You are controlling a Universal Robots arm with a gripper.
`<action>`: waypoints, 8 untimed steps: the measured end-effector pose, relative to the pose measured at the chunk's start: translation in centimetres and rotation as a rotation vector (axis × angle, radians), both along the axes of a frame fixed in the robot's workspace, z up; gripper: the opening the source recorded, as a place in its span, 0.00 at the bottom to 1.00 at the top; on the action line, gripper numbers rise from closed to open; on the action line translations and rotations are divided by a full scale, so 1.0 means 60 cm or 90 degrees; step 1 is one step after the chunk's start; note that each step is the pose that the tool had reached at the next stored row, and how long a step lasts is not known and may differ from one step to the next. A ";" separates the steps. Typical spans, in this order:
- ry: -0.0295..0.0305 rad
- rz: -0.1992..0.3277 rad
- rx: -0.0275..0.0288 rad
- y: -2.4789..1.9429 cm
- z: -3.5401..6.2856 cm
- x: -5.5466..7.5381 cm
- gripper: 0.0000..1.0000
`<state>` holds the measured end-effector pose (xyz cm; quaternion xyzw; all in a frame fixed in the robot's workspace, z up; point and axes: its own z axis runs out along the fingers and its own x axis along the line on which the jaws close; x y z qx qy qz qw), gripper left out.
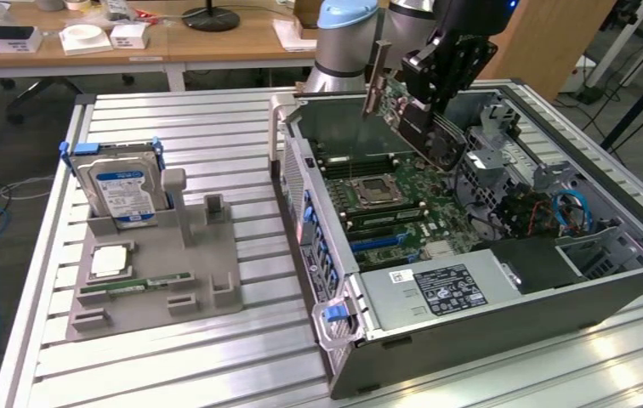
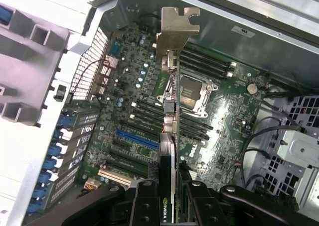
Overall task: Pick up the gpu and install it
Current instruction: 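Insert the gpu into the slot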
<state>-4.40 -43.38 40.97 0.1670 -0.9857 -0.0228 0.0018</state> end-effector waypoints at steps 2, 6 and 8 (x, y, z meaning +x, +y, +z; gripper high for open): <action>0.0000 0.005 0.0000 0.0000 0.000 0.000 0.26; 0.0000 0.014 0.0000 0.0000 0.000 0.000 0.26; 0.0000 0.019 0.0000 0.0000 0.000 0.000 0.26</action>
